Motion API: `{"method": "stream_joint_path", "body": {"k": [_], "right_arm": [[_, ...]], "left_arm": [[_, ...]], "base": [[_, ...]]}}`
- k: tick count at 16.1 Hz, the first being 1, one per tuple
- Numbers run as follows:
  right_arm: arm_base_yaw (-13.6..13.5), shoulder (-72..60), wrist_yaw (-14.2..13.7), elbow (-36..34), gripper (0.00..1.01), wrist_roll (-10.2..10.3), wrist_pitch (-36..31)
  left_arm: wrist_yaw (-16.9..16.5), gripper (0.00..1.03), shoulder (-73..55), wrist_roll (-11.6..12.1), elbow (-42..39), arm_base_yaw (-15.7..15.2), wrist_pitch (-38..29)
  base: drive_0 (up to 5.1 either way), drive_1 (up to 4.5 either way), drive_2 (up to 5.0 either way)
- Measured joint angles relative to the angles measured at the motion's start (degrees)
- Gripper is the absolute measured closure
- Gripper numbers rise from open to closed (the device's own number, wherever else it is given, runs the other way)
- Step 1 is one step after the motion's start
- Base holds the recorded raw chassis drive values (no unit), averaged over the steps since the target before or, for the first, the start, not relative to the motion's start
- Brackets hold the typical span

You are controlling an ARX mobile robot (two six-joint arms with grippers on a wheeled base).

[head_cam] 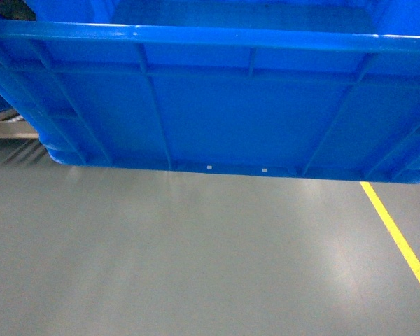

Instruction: Place box next to blue box on left shelf

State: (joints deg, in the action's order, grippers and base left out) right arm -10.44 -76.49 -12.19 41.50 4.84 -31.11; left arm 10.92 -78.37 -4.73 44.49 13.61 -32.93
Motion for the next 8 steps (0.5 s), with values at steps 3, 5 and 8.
{"method": "stream_joint_path", "body": {"k": [3, 5, 8], "right_arm": [[0.0, 0.0, 0.0, 0.0, 0.92, 0.0, 0.0], [0.0, 0.0, 0.0, 0.0, 0.92, 0.0, 0.0], [0.0, 0.0, 0.0, 0.0, 0.92, 0.0, 0.1]], "left_arm": [[0.0, 0.93, 0.0, 0.0, 0.0, 0.0, -0.1], [0.0, 0.93, 0.0, 0.0, 0.0, 0.0, -0.1], [0.0, 0.93, 0.0, 0.0, 0.0, 0.0, 0.0]], "base": [[-0.1, 4.02, -4.2], [-0.1, 4.00, -4.2], [-0.1, 4.05, -4.2]]}}
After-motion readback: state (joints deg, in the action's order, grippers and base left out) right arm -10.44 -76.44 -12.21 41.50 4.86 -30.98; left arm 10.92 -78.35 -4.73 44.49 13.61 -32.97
